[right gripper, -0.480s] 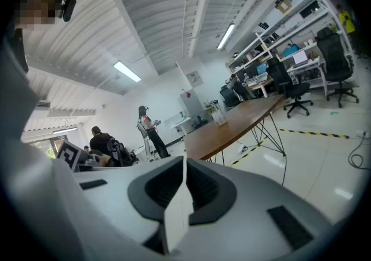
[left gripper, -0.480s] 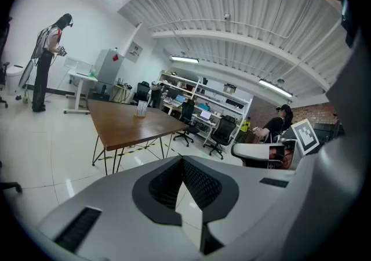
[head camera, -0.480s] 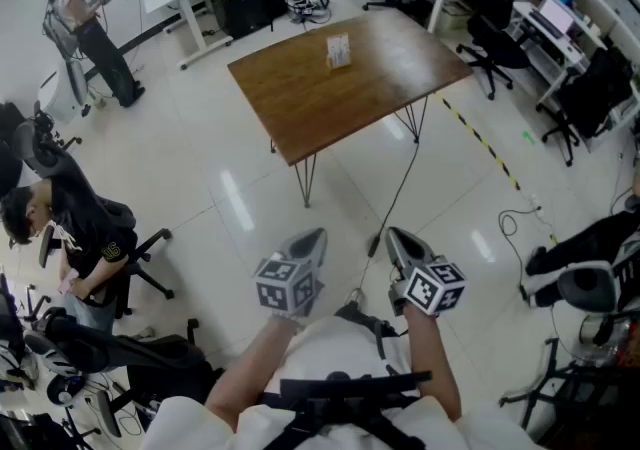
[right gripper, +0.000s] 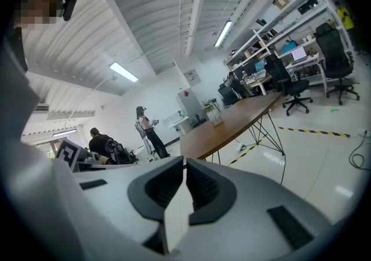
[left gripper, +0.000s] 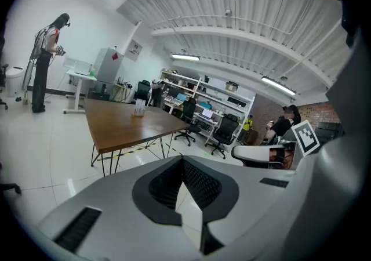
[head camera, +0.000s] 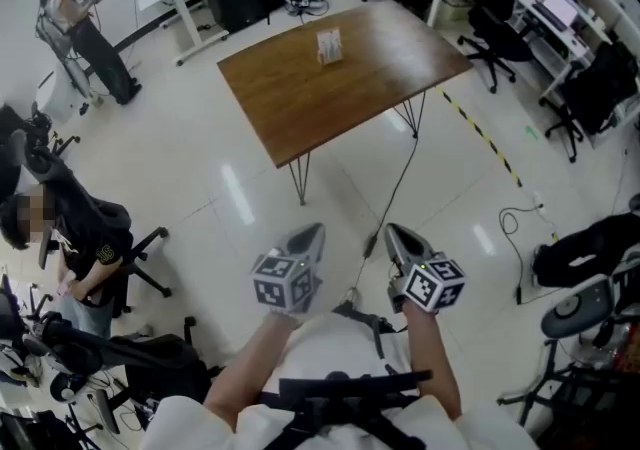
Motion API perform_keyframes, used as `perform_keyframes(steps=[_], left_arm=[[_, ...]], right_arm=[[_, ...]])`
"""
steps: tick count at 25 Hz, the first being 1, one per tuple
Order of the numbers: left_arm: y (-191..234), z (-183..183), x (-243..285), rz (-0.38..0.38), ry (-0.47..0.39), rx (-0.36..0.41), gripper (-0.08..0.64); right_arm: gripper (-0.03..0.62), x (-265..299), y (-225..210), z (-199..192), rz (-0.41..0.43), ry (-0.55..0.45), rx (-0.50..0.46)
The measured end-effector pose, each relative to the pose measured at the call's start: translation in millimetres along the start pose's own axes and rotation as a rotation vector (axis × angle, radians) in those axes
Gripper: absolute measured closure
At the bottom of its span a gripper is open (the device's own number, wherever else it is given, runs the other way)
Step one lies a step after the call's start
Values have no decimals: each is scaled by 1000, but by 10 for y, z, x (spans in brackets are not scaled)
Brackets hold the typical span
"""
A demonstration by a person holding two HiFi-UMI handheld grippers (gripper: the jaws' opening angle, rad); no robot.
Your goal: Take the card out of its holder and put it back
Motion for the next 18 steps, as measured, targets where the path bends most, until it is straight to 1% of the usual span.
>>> perform_keyframes(steps=[9,14,18], left_arm=[[-135,-40,342,41,1,-32,572],[-162,-15,458,59,13,-39,572],[-155,72,575,65,13,-45,572]], right_arm=[[561,19,-451,108,23,33,1],[561,67,-582,146,39,48,7],[561,147,-668,216,46,61,2]])
Point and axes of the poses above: the fingertips, and each gripper's own axes: x forward along the fingers, y to its left, z out of its top, the point moved 8 cm from there along -x, backward along the fingers, and after that the axes turned 11 degrees about y, right-handed, at the moved point
